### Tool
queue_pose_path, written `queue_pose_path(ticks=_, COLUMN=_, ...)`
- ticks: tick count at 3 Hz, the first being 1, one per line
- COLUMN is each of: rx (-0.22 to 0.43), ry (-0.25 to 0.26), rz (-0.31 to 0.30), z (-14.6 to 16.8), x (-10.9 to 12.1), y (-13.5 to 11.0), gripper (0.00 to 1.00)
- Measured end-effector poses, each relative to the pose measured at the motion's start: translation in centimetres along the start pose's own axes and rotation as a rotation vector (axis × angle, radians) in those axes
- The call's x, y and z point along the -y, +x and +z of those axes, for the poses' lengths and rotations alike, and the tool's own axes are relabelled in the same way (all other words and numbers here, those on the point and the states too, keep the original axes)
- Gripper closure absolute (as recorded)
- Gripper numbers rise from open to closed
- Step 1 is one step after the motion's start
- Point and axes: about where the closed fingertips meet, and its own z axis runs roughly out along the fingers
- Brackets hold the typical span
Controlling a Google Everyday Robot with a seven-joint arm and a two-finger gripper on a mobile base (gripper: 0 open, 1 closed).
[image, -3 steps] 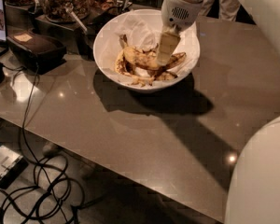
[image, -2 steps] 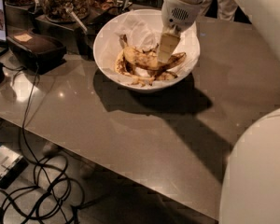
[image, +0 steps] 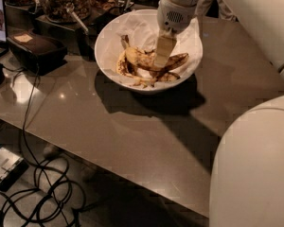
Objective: Pick banana from white bowl
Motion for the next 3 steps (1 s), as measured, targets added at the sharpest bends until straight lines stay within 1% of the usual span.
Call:
queue_pose_path(ticks=1, rx=-0.010, ry=-0.001, rz=-0.020, z=0.26, x=0.06, y=-0.48, gripper=0.47)
queue_pose_path(ticks=3, rx=-0.019, ry=-0.009, rz=-0.034, z=0.97, x=0.44, y=-0.75, gripper=0.48)
